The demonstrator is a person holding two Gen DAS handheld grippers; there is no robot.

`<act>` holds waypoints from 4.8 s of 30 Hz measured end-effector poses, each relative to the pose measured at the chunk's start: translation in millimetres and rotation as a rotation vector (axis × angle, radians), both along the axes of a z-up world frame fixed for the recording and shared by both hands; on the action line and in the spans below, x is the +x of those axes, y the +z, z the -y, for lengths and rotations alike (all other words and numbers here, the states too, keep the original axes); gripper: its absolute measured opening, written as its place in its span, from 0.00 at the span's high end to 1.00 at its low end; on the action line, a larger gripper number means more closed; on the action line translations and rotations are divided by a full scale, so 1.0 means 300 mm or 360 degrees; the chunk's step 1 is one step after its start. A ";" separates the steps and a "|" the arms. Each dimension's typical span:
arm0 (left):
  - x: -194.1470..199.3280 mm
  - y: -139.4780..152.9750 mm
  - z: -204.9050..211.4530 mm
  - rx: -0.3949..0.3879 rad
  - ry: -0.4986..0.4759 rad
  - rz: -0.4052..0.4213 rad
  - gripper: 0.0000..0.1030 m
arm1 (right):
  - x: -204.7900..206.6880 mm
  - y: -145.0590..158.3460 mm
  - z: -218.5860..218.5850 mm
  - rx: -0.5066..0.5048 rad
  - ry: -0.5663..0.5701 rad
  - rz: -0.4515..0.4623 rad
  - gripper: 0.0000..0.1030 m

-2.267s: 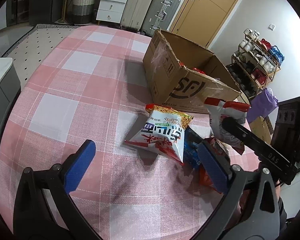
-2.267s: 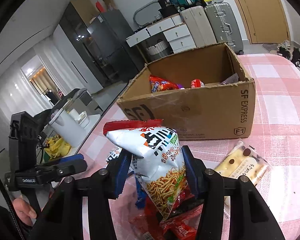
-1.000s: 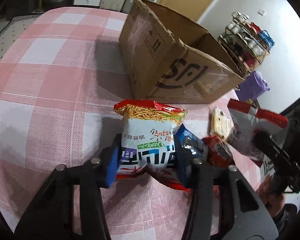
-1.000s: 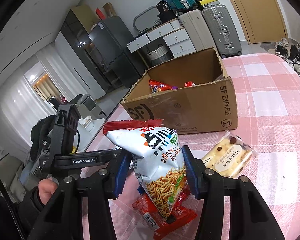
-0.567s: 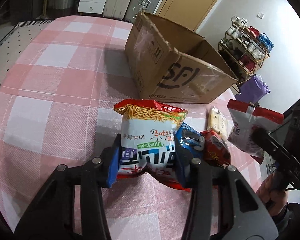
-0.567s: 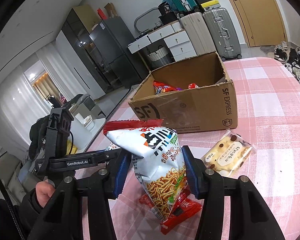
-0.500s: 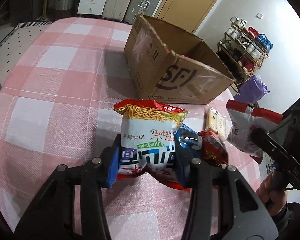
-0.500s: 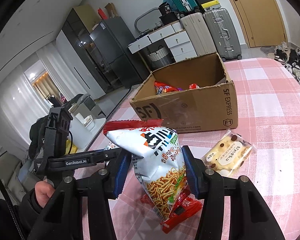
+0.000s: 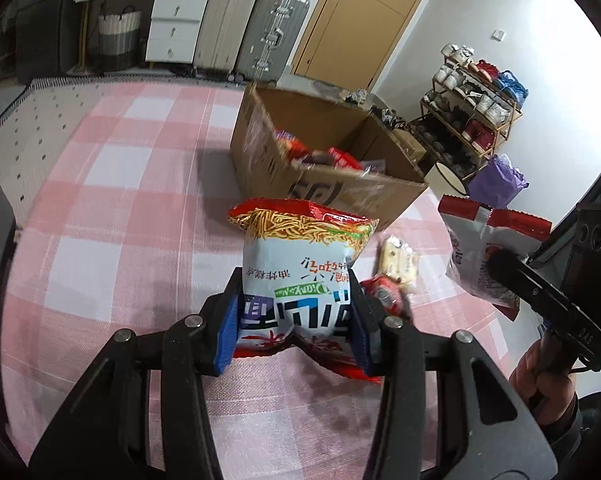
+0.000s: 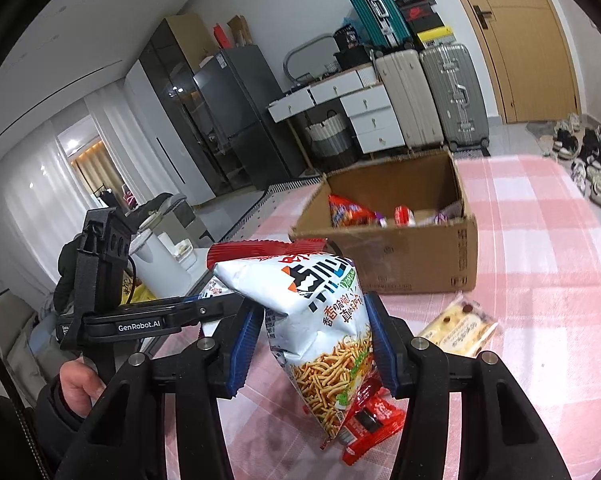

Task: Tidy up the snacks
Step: 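Carry both bags over the box and open both grippers to drop them, then withdraw both tools from the box toward the remaining snacks, then grasp the cream biscuit pack with the right gripper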

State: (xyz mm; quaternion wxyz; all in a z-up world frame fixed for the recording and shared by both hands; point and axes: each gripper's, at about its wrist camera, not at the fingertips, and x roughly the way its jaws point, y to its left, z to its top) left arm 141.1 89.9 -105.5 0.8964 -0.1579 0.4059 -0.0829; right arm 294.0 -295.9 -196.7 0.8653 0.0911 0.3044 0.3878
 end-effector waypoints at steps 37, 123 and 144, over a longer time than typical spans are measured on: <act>0.224 0.636 0.150 0.0080 -0.0046 0.0353 0.58 | 0.158 0.526 -0.040 0.0049 -0.0058 0.0308 0.50; -0.105 0.302 0.244 0.0256 0.0107 0.0230 0.01 | -0.283 0.269 0.160 -0.0098 -0.0276 0.0447 0.01; -0.126 -0.002 0.177 0.0170 0.0082 0.0019 0.01 | -0.121 -0.063 0.155 -0.0234 -0.0404 0.0030 0.01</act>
